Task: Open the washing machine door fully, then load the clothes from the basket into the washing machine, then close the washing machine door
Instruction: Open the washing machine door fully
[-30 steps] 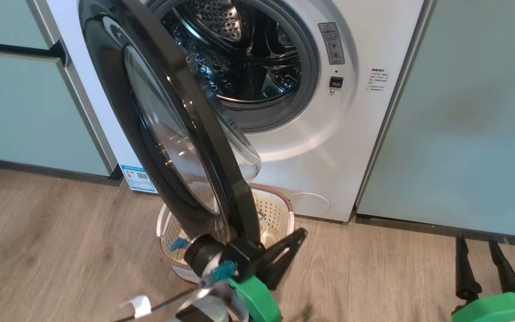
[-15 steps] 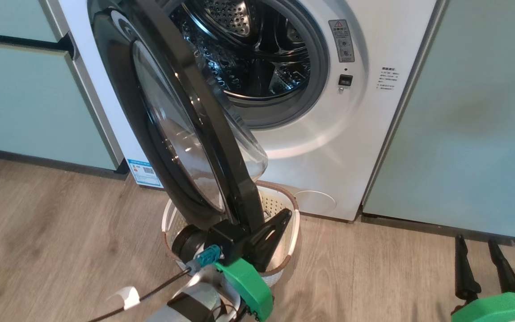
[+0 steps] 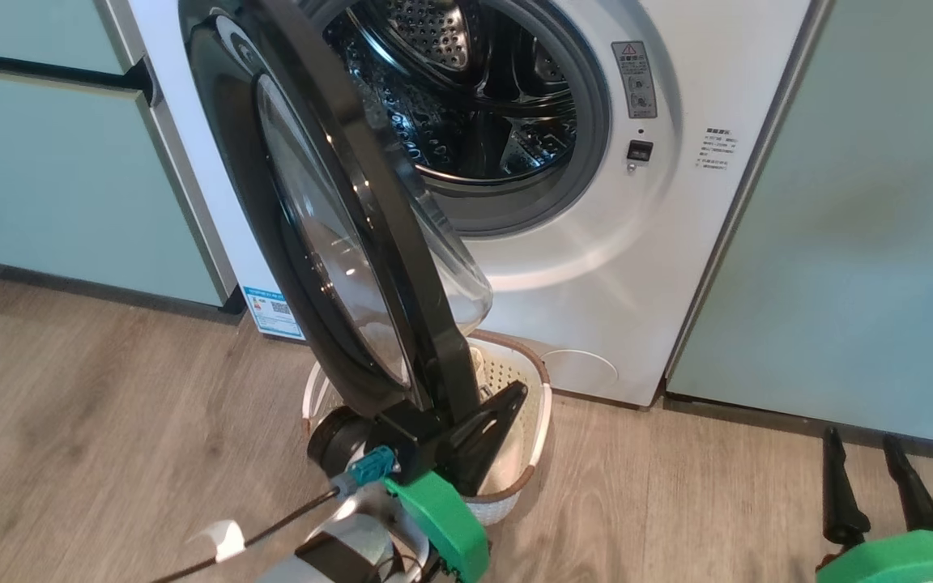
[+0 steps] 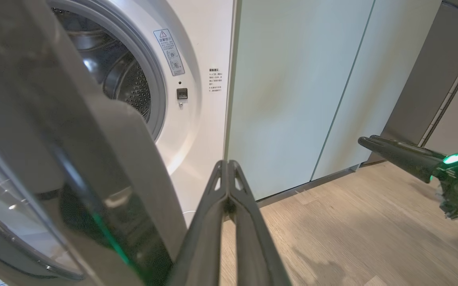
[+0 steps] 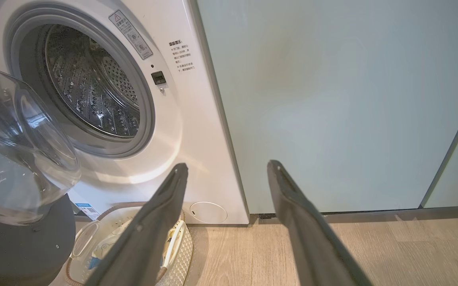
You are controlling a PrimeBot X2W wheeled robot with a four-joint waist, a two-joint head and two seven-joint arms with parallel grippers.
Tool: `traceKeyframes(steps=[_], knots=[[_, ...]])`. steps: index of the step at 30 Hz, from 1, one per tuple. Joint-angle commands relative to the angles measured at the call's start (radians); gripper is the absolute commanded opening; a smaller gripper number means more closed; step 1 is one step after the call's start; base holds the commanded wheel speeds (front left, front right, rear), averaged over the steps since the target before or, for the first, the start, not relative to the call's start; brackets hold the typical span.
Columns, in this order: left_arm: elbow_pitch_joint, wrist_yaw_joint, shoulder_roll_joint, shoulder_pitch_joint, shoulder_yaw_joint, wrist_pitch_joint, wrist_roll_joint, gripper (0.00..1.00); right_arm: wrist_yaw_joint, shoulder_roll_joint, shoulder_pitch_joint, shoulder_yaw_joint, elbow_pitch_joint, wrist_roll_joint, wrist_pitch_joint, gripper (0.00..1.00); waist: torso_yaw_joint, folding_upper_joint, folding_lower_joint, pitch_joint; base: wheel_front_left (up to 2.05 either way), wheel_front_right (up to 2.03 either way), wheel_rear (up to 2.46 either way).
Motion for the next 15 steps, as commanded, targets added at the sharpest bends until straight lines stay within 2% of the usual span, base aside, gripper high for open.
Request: traceKeyframes(steps=[1, 15], knots=[[-0.024, 0.009, 0.039, -0.035, 0.062, 0.003, -0.008, 0.00, 0.000, -0.020, -0.035, 0.022, -0.029, 0.003, -0.010, 1.00, 0.002, 0.0000, 0.0000, 0.000, 0.00, 0.00, 0.00], [-0.070, 0.019, 0.089, -0.013, 0.062, 0.021, -0.010, 0.00, 0.000, -0.014, -0.030, 0.018, -0.030, 0.003, -0.010, 1.00, 0.020, 0.0000, 0.0000, -0.009, 0.00, 0.00, 0.00]])
